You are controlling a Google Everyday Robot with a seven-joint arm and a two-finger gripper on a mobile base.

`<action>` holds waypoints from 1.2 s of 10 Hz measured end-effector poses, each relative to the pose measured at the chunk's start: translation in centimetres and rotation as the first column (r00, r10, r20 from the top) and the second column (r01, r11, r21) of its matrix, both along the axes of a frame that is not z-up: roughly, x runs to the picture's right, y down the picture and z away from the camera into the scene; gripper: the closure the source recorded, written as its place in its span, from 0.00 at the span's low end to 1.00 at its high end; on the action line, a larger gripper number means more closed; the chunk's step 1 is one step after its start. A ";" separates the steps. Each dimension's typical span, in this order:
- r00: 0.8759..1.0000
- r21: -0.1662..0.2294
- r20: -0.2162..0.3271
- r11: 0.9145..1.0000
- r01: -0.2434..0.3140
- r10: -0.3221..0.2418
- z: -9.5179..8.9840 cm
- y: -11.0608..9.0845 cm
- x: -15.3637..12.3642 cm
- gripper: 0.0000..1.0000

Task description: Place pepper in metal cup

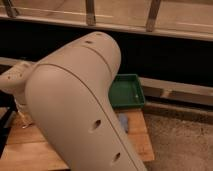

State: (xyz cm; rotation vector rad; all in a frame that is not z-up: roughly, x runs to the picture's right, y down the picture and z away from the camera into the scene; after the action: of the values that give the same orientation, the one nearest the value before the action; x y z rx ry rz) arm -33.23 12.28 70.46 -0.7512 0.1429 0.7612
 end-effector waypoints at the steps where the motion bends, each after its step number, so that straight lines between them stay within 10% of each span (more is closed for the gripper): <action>1: 1.000 0.005 -0.008 1.000 0.001 -0.001 0.2 -0.2 0.4 0.35; 5: 1.000 -0.010 -0.011 1.000 -0.005 0.005 0.3 0.0 0.3 0.35; 12: 0.994 -0.204 -0.109 0.979 0.003 -0.025 5.2 8.6 2.3 0.35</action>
State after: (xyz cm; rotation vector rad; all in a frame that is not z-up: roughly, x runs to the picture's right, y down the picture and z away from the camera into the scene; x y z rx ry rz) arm -30.97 20.89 75.65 -0.9017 0.3306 0.7827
